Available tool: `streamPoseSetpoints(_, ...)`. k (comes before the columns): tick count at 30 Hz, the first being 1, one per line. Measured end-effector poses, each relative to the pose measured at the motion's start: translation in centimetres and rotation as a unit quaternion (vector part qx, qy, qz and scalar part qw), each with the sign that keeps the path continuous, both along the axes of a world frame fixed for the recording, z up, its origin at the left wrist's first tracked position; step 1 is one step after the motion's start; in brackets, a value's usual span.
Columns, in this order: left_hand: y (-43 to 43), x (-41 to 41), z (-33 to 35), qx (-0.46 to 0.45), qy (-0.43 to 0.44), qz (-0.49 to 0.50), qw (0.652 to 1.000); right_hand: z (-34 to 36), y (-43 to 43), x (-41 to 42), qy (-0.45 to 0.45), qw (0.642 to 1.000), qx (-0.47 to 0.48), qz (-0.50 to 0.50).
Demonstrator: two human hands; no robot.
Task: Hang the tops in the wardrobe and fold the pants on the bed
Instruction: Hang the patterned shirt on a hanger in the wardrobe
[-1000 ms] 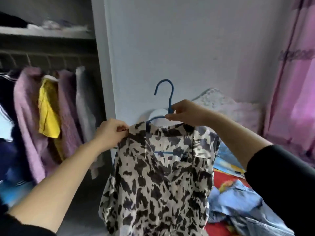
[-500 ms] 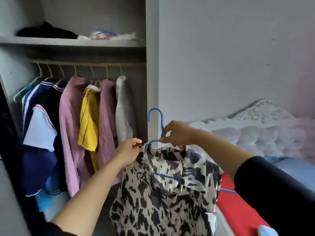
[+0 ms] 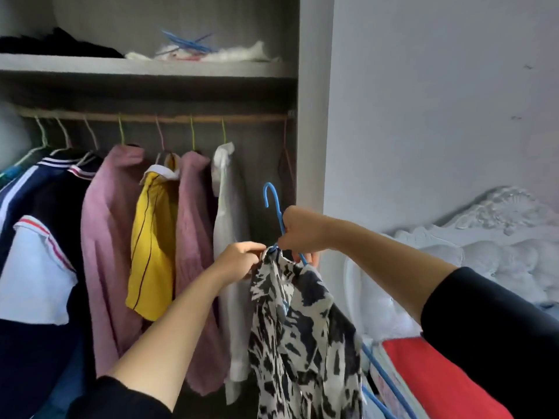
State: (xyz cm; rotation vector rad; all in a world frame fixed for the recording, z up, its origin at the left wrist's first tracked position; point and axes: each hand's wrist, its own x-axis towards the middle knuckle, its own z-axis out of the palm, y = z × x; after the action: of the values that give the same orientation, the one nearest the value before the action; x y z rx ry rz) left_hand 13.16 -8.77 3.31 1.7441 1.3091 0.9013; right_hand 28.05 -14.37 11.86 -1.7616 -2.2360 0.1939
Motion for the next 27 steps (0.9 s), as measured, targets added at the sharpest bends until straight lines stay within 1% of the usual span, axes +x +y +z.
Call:
streamPoseSetpoints(2, 2.5, -0.1, 1.2, 0.025, -0.024, -0.004, 0.999, 0.5, 2.1, -0.9, 0.006, 0.999, 0.046, -0.025)
streamPoseSetpoints(4, 4.9, -0.3, 2.4, 0.056, -0.025, -0.006, 0.998, 1.2, 4.2, -1.7, 0.016, 0.995, 0.085, -0.052)
streamPoseSetpoints(6, 7.5, -0.9, 3.8, 0.102, -0.008, -0.008, 0.995, 1.9, 6.4, -2.6, 0.027, 0.991, 0.107, -0.075)
streamPoseSetpoints(10, 12.3, -2.3, 6.6, 0.188, 0.013, -0.006, 0.982, 3.3, 10.3, -4.4, 0.017, 0.981, 0.145, -0.126)
streamPoseSetpoints(13, 15.9, -3.1, 8.7, 0.232, 0.034, -0.030, 0.972, 4.2, 13.6, -5.2, 0.043, 0.969, 0.157, -0.188)
streamPoseSetpoints(16, 18.8, -4.0, 10.7, 0.277, 0.072, -0.035, 0.958, 5.6, 16.3, -6.1, 0.066, 0.956, 0.174, -0.227)
streamPoseSetpoints(20, 22.7, -4.5, 12.9, 0.378, 0.161, -0.027, 0.911, 6.7, 20.1, -6.8, 0.066, 0.934, 0.234, -0.260)
streamPoseSetpoints(22, 24.3, -4.6, 13.7, 0.389, 0.198, -0.016, 0.900, 7.3, 22.0, -6.9, 0.062, 0.928, 0.244, -0.275)
streamPoseSetpoints(25, 26.6, -4.4, 15.1, 0.390, 0.222, -0.003, 0.894, 8.5, 25.0, -6.8, 0.064, 0.923, 0.252, -0.283)
streamPoseSetpoints(27, 28.0, -4.1, 16.4, 0.418, 0.247, 0.016, 0.874, 9.3, 26.9, -6.5, 0.079, 0.919, 0.263, -0.285)
